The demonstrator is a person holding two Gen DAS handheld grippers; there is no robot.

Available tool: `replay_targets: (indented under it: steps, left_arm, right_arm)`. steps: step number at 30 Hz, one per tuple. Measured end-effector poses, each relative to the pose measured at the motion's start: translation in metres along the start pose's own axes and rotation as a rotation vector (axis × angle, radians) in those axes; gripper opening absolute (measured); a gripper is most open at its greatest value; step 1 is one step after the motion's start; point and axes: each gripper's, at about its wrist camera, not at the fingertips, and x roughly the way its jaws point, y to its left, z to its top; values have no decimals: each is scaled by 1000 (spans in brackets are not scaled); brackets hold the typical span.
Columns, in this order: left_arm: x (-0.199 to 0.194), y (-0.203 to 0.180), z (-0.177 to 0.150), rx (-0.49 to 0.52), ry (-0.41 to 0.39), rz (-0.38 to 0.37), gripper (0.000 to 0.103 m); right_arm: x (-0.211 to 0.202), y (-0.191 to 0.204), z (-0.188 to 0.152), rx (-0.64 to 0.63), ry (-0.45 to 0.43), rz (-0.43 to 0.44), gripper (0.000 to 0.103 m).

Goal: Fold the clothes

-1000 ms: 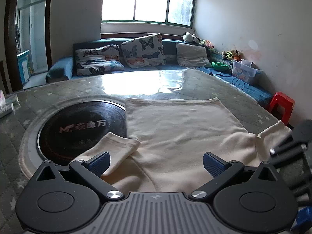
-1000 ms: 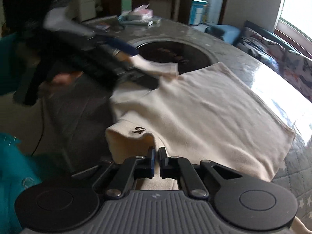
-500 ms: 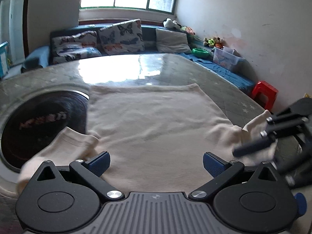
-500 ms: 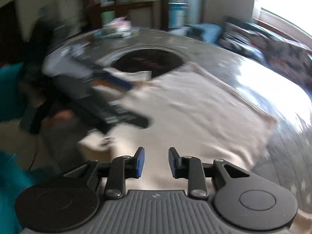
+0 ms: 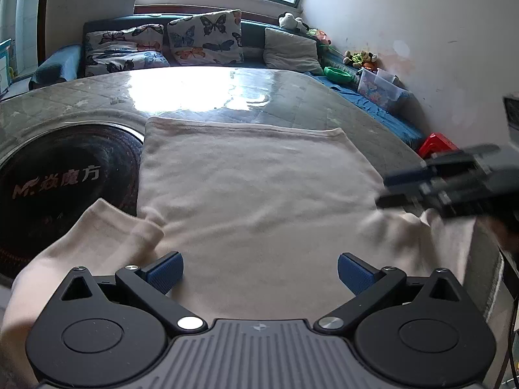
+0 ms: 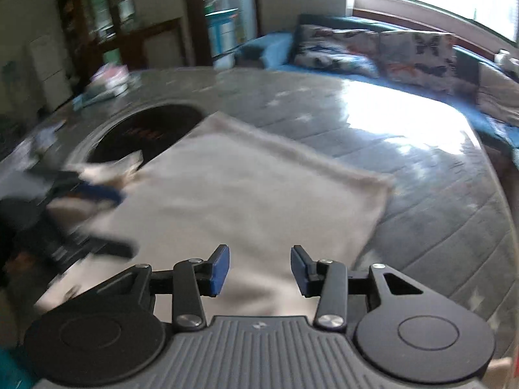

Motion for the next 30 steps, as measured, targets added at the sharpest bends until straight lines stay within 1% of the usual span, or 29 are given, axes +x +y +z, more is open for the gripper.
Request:
replay_targets:
  steps: [5,7,8,9,11,13,16,18,24,26,27,30]
  left_arm:
    - [4,8,6,0,-9,4,103]
    - [5,11,7,-2,-13,4,103]
    - [5,12,7,2,-16,4,103]
    - [5,12,7,9,-20,4,103]
    - [6,11,6,27,-24,8,103]
    - [7,11,5,46,-28,17,103]
    - [10,10,3,64,-32,56,103]
    - [11,13,2,63,-33,73,103]
    - [9,16,1,47,-39,63,103]
    - [5,16,1,43,-38,73,103]
    - [3,16,1,40,-41,80,103]
    - [-7,18,-1,31,-63,120,103]
  right_arm:
    - [30,-45,23,159,-24,-115,42]
    - [37,-62,28,215,-27,-138,42]
    - [43,-65,29,224,-22,-146,41]
    - [48,-69,31,232,-18,-154,39]
    - [57,-71,36,235,-14,-165,31]
    - [63,-71,42,228,-15,-171,19]
    - [74,-71,51,217,-17,-180,8]
    - [80,-71,57,210,-18,-186,8]
    - [105,-67,79,172,-28,-189,8]
    - [110,-65,86,155,-30,-192,14]
    - [109,-63,87,142,-32,-199,19]
    - [97,-53,85,98,-37,-182,26]
